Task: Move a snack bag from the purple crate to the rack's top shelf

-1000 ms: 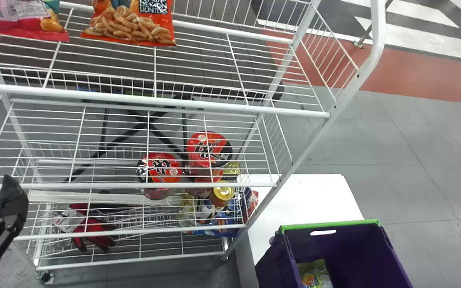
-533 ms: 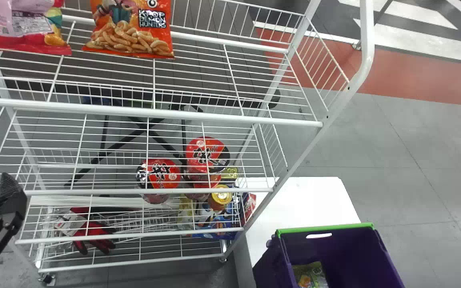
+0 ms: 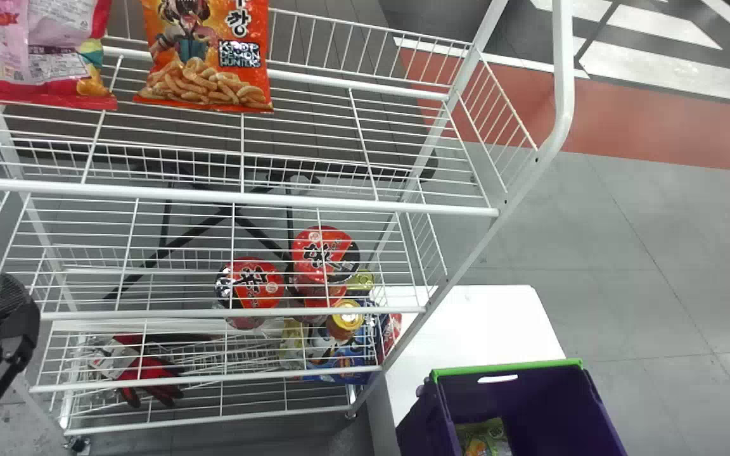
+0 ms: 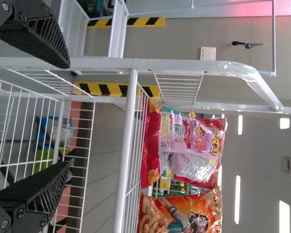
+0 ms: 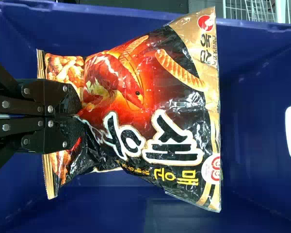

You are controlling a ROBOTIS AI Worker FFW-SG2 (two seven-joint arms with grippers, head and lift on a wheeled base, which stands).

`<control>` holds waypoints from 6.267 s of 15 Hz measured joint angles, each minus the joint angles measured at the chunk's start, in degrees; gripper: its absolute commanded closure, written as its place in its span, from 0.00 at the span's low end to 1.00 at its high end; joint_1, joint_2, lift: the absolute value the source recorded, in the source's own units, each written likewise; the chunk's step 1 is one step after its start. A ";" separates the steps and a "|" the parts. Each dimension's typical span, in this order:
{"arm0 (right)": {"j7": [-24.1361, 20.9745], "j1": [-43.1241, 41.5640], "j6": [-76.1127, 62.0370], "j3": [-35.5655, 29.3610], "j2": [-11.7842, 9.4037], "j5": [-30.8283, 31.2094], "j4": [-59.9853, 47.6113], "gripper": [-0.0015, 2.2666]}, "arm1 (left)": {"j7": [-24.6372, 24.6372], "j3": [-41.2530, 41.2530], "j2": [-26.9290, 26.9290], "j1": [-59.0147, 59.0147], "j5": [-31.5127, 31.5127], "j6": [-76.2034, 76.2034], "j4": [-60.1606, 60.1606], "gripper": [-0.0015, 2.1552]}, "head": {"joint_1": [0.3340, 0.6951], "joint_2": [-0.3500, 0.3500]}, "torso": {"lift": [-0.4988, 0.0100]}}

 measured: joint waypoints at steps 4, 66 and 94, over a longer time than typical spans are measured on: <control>0.55 -0.28 0.96 -0.02 -0.09 0.13 -0.48 0.54 | 0.00 -0.41 0.01 -0.15 -0.04 0.31 0.01 0.05 | 1.00 0.00 | 0.72; 9.53 -13.74 45.97 -15.42 17.18 -15.65 -67.91 0.54 | 0.41 -1.96 0.67 0.14 -3.04 4.15 -1.48 0.05 | 1.00 0.00 | 0.98; -33.52 -22.20 16.36 42.88 17.92 -19.25 -58.03 0.55 | 1.59 -3.63 0.80 3.01 -5.68 3.95 -3.10 0.05 | 1.00 0.53 | 0.98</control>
